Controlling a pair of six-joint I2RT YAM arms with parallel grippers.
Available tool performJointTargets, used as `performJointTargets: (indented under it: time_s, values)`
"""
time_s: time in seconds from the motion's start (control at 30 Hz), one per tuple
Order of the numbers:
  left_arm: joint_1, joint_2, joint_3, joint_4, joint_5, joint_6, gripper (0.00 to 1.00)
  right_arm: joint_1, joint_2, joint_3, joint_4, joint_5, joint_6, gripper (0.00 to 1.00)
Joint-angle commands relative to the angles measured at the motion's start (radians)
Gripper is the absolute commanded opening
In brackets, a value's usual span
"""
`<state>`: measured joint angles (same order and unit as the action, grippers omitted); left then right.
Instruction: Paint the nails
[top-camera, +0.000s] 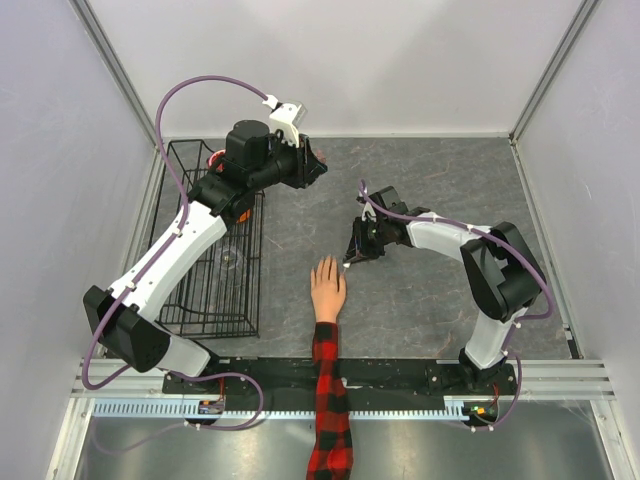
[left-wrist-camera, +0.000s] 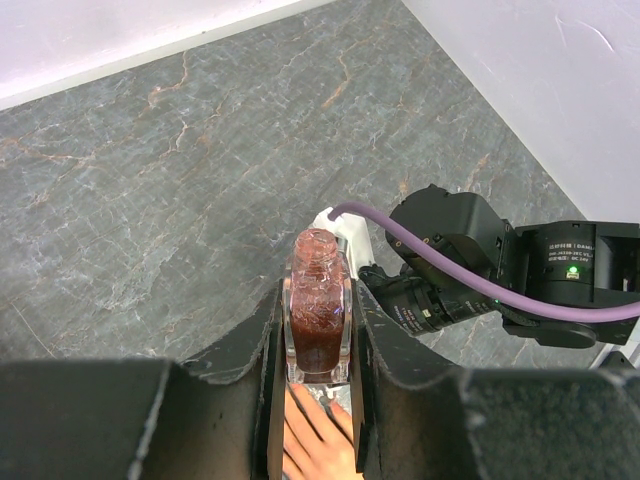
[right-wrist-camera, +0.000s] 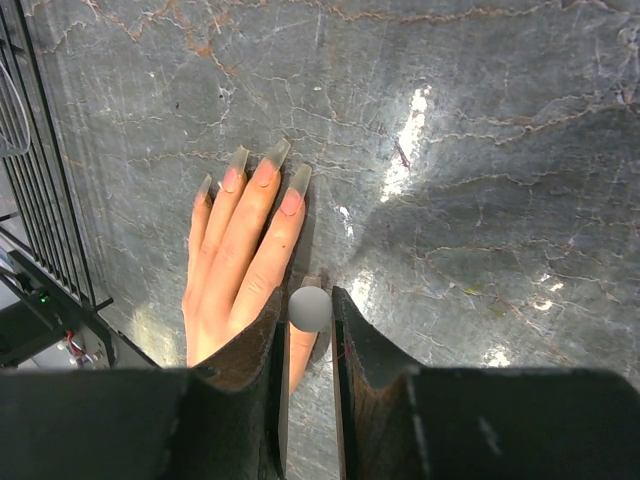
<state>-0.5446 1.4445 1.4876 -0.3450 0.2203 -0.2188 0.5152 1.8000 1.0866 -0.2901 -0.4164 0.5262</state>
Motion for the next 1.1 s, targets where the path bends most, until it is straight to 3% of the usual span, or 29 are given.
performJointTargets:
  time_s: [0.0,1.07]
  values:
    - [0.008,-0.039,0.002,0.026,0.027,-0.017,0.02,0.006,-0.031,-0.011,0.017,-0.013,-0.011,0.00]
    - [0.006,-0.036,-0.004,0.026,0.025,-0.019,0.02,0.006,0.010,0.001,-0.012,-0.025,-0.022,0.00]
